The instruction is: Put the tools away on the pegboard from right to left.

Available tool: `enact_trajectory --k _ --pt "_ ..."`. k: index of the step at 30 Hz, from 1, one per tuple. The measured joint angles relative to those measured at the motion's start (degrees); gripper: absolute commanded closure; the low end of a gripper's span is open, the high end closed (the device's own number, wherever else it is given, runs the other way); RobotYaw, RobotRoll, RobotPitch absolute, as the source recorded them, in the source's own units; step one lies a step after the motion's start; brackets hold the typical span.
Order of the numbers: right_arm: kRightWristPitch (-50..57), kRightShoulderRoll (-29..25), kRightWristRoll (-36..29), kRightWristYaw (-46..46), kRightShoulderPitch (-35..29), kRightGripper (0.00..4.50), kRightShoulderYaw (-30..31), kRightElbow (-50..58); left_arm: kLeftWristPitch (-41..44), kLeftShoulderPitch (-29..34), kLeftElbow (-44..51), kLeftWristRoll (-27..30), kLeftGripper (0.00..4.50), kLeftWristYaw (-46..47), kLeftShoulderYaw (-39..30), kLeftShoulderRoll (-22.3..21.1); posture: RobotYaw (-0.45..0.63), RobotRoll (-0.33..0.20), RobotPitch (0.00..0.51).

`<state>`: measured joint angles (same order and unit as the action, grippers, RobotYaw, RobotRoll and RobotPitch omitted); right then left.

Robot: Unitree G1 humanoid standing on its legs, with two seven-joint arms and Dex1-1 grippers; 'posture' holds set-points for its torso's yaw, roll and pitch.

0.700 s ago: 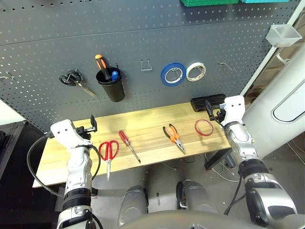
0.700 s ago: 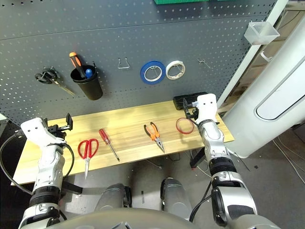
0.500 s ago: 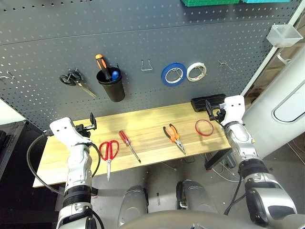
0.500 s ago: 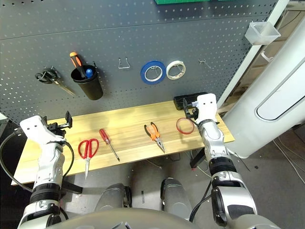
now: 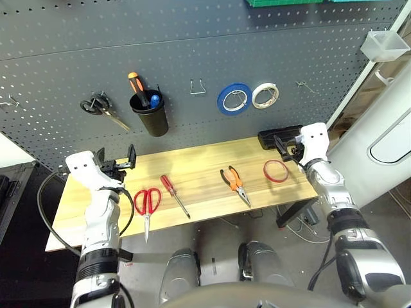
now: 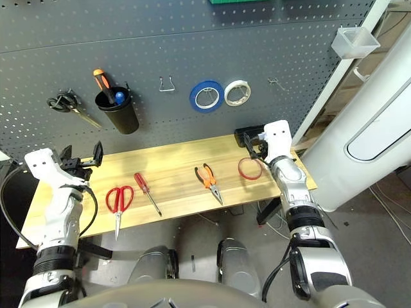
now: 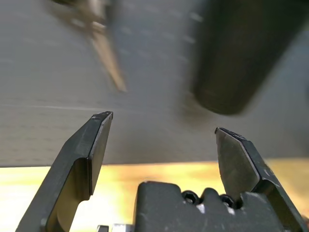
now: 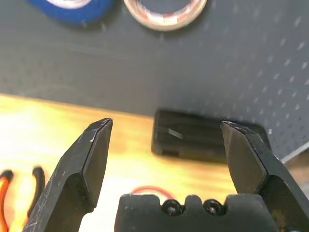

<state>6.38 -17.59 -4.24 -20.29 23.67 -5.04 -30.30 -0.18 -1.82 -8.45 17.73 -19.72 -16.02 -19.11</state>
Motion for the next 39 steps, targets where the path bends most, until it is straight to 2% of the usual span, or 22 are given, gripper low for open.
enact_trajectory --k 6,12,14,18,24,27,29,37,39 --pt "16.8 -2.7 -0.2 -3.7 1.6 0.0 2.1 4.3 11.9 1.3 10.1 4.9 0.04 -10.0 4.0 -6.1 -0.06 0.0 0.194" --pt "28.8 -3.8 0.3 -6.8 4.6 0.0 5.2 1.4 21.2 1.8 18.8 9.0 0.04 -16.5 6.5 -10.8 -0.05 0.0 0.222" --pt "29.5 -3.4 1.0 -7.1 5.5 0.0 6.8 -0.8 22.6 2.0 20.0 9.5 0.04 -17.8 7.2 -11.4 -0.04 0.0 0.229" --pt "26.1 0.2 3.5 -6.2 11.1 0.0 9.3 -11.7 25.7 2.8 24.1 11.5 0.04 -20.8 8.3 -12.8 0.0 0.0 0.229" --pt "19.4 3.3 4.6 -3.8 17.0 0.0 9.0 -27.2 26.5 5.3 26.5 11.6 0.04 -22.4 9.1 -13.8 0.06 0.0 0.217" --pt "16.4 4.0 5.6 -2.7 17.8 0.66 9.0 -33.1 27.8 7.3 28.8 11.9 0.0 -22.9 9.3 -14.5 0.08 0.0 0.213" --pt "14.8 4.2 6.2 -2.0 18.5 1.29 9.0 -35.0 28.3 7.6 29.9 12.0 0.0 -23.1 9.3 -15.0 0.09 0.0 0.21" --pt "12.3 5.4 6.6 -1.1 19.5 4.37 8.1 -37.7 28.9 8.5 30.6 12.1 0.0 -24.6 9.3 -16.6 0.08 0.0 0.197" --pt "12.3 5.2 6.6 -1.3 19.5 4.44 7.9 -37.6 28.5 8.1 30.0 11.8 0.0 -24.8 9.4 -16.6 0.05 0.0 0.185"
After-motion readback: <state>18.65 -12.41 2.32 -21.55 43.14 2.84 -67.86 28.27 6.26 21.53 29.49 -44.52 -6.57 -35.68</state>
